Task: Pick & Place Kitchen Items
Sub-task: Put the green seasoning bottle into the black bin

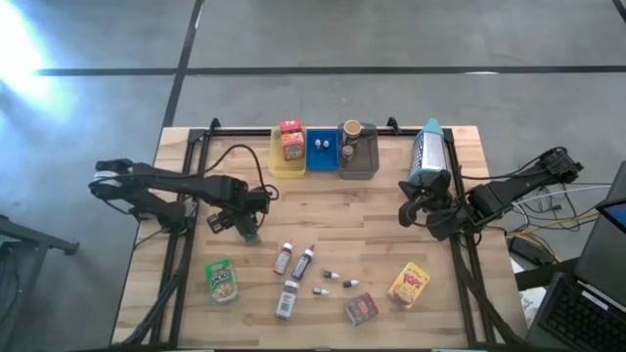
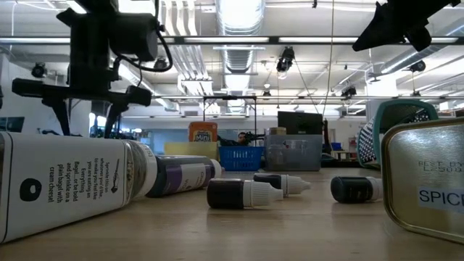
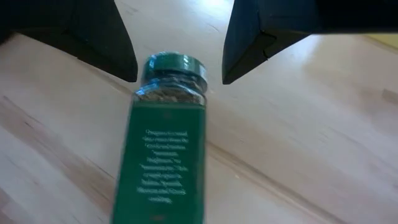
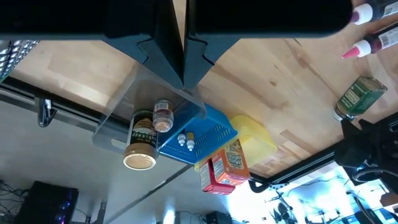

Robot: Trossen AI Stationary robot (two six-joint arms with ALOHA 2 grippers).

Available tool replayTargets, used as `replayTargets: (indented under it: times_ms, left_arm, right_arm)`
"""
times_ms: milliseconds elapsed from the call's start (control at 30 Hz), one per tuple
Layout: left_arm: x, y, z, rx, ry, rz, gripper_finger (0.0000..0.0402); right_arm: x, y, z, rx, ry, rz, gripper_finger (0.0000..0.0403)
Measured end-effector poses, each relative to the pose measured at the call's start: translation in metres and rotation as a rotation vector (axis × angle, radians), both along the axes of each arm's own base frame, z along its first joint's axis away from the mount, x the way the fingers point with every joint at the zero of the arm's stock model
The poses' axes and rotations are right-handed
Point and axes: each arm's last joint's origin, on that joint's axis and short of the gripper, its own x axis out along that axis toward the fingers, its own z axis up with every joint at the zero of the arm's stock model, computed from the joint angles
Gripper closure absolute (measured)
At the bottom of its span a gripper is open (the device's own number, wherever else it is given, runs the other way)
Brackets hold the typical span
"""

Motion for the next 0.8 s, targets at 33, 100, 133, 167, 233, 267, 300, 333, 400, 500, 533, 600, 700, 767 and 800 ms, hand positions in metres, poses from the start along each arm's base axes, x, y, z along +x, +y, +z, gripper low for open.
replayTargets:
  times_ms: [33, 100, 133, 167, 233, 267, 300, 333, 400, 500, 533, 600, 700, 767, 800]
  left_arm:
    - [0.0, 0.0, -0.001, 0.0, -0.007, -0.002, 0.0161]
    - [-0.001, 0.0, -0.004, 0.0, -0.005, -0.009, 0.0161]
    - [-0.001, 0.0, -0.006, 0.0, -0.005, -0.009, 0.0161]
    - [-0.002, 0.0, -0.008, 0.0, -0.006, -0.01, 0.0161]
    - [-0.004, 0.0, -0.012, 0.0, 0.001, -0.013, 0.0161]
    - [-0.005, 0.0, -0.014, 0.0, 0.007, -0.016, 0.0161]
    - [-0.006, 0.0, -0.017, 0.0, 0.008, -0.017, 0.0161]
    - [-0.006, 0.0, -0.018, 0.0, 0.001, -0.017, 0.0161]
    - [-0.006, 0.0, -0.022, 0.001, -0.011, -0.02, 0.0162]
    - [-0.007, 0.0, -0.028, 0.002, -0.023, -0.035, 0.0163]
    - [-0.007, 0.0, -0.029, 0.003, -0.03, -0.041, 0.0163]
    - [-0.007, 0.0, -0.032, 0.004, -0.037, -0.05, 0.0163]
    - [-0.007, 0.0, -0.034, 0.007, -0.053, -0.067, 0.0163]
    - [-0.007, 0.0, -0.035, 0.007, -0.061, -0.067, 0.0163]
    - [-0.007, 0.0, -0.036, 0.007, -0.063, -0.067, 0.0163]
  right_arm:
    - [0.0, 0.0, 0.0, 0.0, 0.0, 0.0, 0.0394]
    - [0.0, 0.0, 0.0, 0.0, 0.0, 0.0, 0.0394]
    - [0.0, 0.0, 0.0, 0.0, 0.0, 0.0, 0.0394]
    - [0.0, 0.0, 0.0, 0.0, 0.0, 0.0, 0.0394]
    - [0.0, 0.0, 0.0, 0.0, 0.0, 0.0, 0.0394]
    - [0.0, 0.0, 0.0, 0.0, 0.0, 0.0, 0.0394]
    - [0.0, 0.0, 0.0, 0.0, 0.0, 0.0, 0.0394]
    - [0.0, 0.0, 0.0, 0.0, 0.0, 0.0, 0.0394]
    - [0.0, 0.0, 0.0, 0.0, 0.0, 0.0, 0.0394]
    - [0.0, 0.0, 0.0, 0.0, 0.0, 0.0, 0.0394]
    - [0.0, 0.0, 0.0, 0.0, 0.0, 0.0, 0.0394]
    - [0.0, 0.0, 0.0, 0.0, 0.0, 0.0, 0.0394]
    - [0.0, 0.0, 0.0, 0.001, -0.001, 0.0, 0.0394]
    - [0.0, 0.0, 0.0, 0.001, -0.001, 0.0, 0.0394]
    - [0.0, 0.0, 0.0, 0.001, -0.001, 0.0, 0.0394]
